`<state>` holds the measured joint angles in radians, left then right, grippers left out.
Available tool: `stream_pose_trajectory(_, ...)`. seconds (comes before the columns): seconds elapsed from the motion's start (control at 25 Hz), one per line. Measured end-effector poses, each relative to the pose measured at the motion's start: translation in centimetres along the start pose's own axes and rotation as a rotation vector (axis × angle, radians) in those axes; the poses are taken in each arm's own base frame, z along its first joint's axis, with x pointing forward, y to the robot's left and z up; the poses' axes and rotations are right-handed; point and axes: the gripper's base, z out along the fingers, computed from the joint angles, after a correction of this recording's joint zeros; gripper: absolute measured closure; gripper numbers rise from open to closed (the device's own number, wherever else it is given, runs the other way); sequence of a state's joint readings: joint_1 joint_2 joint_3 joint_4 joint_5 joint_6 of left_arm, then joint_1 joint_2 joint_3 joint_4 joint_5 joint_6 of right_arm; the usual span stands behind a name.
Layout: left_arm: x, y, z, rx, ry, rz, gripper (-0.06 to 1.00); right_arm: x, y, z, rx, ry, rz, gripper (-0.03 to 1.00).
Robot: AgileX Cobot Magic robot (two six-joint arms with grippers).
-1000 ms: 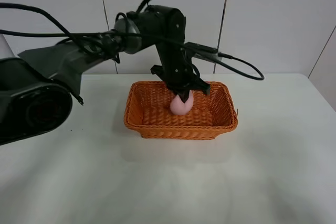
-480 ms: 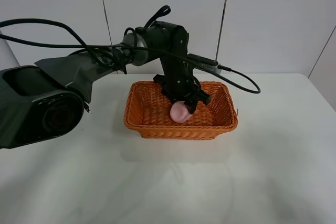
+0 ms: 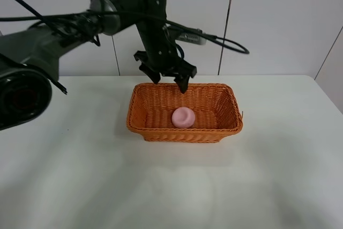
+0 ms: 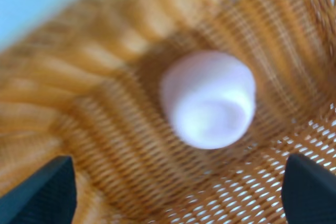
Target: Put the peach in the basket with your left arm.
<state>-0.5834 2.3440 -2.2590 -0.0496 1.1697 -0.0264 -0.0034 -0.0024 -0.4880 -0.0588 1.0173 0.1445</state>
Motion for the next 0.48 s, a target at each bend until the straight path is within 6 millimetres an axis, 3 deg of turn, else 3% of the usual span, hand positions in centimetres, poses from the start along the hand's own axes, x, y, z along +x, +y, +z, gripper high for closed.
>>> stream_pose_trajectory(0.16,-0.1,2.8,-3.5,-0.016,-0.070,-0.048,0.05,0.0,0.0,0.0,0.000,0.000,0.000,0.27)
stream_pose_trajectory(0.36,0.1,6.6,-4.0,-0.038,-0.075,-0.111,0.05,0.0,0.0,0.0,0.000,0.000,0.000,0.27)
stream_pose_trajectory(0.48,0.9,10.1,-3.6,-0.056,-0.048,-0.163,0.05,0.0,0.0,0.0,0.000,0.000,0.000,0.27)
